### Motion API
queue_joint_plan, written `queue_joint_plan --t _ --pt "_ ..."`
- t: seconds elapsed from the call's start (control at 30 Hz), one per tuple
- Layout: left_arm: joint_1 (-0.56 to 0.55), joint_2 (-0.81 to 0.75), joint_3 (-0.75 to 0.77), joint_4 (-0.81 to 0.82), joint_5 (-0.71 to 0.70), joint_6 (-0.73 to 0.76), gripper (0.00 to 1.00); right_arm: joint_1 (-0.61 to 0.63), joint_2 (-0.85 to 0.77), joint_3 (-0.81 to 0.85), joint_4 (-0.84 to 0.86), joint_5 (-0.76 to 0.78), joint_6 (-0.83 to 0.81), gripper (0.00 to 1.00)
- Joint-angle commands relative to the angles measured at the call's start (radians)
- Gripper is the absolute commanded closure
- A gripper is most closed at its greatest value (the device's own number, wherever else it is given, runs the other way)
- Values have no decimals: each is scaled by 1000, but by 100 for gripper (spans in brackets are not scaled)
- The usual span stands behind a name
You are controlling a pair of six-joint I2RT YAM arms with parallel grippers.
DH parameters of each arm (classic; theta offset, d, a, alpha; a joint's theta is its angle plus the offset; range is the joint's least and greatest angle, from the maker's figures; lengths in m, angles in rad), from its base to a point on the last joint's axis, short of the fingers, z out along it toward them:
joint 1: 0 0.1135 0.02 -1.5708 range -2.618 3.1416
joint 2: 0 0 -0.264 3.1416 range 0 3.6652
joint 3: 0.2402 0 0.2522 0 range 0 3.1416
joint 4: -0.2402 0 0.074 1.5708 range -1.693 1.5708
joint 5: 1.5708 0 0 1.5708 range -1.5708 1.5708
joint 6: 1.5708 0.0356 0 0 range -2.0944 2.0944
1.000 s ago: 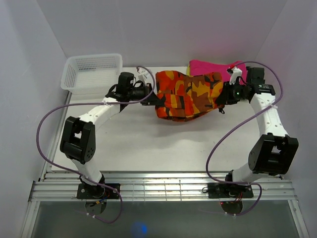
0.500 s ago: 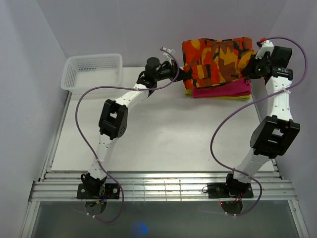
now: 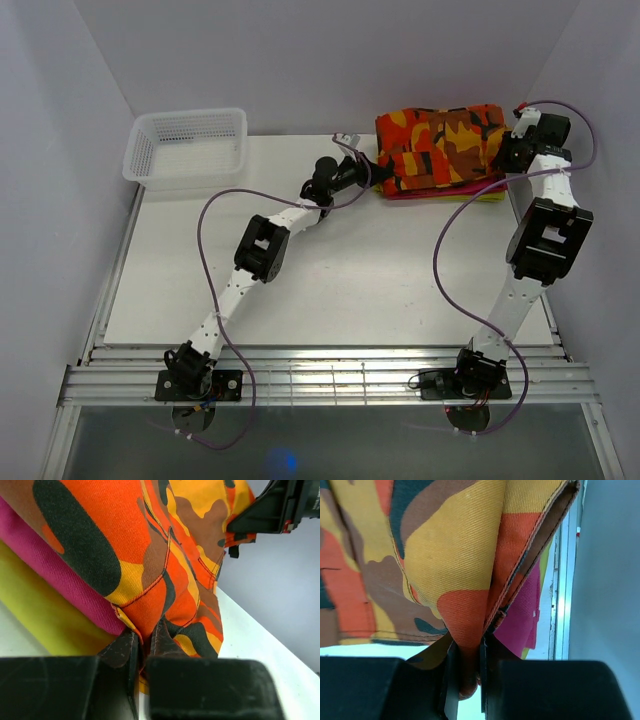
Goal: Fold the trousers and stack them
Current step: Neatly place the folded trousers to the corner
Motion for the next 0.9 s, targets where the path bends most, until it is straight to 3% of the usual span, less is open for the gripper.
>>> queue_joint_plan --t 0.0,0.1,0.13,0.23,0.27,0.3,0.33,0.37,0.4,0.5,0.6,0.7,0.73,0.8,0.87 --pt "23 -36 10 78 -141 42 61 -10 3 48 87 42 -14 92" --pt "50 -53 3 46 -178 45 21 -18 30 83 79 61 -14 92" --pt "60 -86 -27 28 -172 46 2 -18 41 91 79 78 -17 92" --pt "95 -227 -148 22 -109 71 2 -22 67 121 61 93 -22 92" --pt "115 -272 -258 22 -72 91 2 -24 76 132 33 95 -26 92" --pt "124 -316 -312 20 -51 100 2 -21 84 149 27 124 -28 87" --pt "133 -362 -367 14 -29 106 2 -18 102 152 25 154 -29 77" --pt "143 -449 -471 5 -12 108 2 -15 110 155 27 183 -35 58" --pt "159 -494 -513 -9 30 105 2 -12 116 166 27 222 -40 11" --pt "187 -660 -630 -174 98 118 2 -13 123 213 -10 234 -48 10" --pt "202 -828 -691 -505 132 242 2 -15 54 236 -67 202 -49 10" --pt "213 -886 -612 -850 83 350 2 -18 -46 238 -120 167 -83 10" --pt "219 -891 -533 -1068 68 408 2 -16 -70 239 -140 147 -97 10" --pt "266 -897 -485 -1240 52 431 2 -22 -149 236 -211 121 -133 10" --pt "345 -946 -503 -1389 145 477 2 -30 -222 223 -307 41 -170 10"
